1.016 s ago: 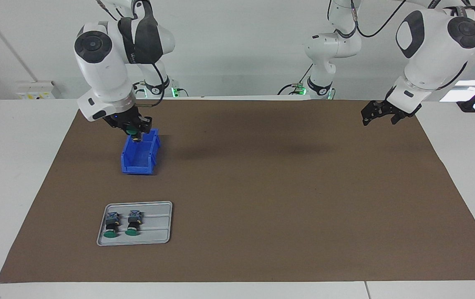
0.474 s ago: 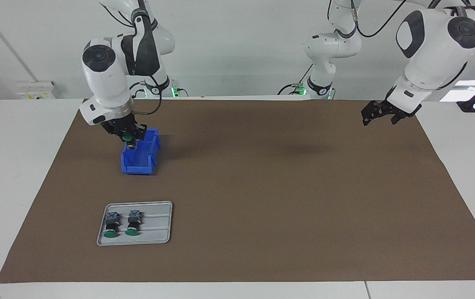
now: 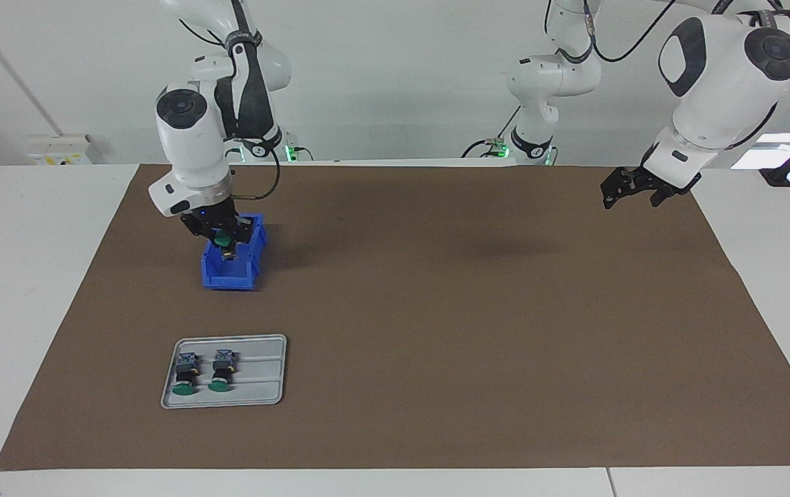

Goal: Place and press button with both arms
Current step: 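Carry the button part with the right gripper over the blue bin, then lower the button part into the blue bin with the right gripper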

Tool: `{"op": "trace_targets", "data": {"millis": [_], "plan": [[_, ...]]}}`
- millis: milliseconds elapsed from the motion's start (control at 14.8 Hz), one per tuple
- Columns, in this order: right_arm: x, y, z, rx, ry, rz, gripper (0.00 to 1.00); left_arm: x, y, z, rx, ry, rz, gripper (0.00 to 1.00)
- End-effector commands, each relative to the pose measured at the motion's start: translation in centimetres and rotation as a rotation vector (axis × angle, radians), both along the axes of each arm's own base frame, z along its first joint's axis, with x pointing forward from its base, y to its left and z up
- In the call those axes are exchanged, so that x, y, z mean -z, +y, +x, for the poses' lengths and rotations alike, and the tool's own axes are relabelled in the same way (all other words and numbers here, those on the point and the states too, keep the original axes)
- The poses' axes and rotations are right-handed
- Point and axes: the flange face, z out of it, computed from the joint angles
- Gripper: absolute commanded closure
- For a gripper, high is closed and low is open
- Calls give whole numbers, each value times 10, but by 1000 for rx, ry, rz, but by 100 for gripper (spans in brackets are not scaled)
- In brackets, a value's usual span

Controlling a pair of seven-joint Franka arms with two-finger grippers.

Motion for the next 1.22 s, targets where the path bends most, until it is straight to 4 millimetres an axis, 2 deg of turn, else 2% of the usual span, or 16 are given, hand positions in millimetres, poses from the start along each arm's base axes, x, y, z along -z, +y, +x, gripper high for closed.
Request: {"op": "trace_targets", "data": {"millis": [0,339,542,677,1151], "plan": [[-3,-4,-10,-58,-5,-9,87,2,2,-2,-1,-10,-13,0],[11,-23,-20,-89,37,-8,87,2,2,-2,-1,-10,-13,0],[17,-22,-24,-96,50,-7,87,2,2,-2,-1,-10,-13,0],[29,-21,-28,-92,66,-3,87,2,2,-2,-1,-12,-13,0],[55,-20,-27,-99,54,4,86,2,2,-2,-1,-10,-13,0]]}}
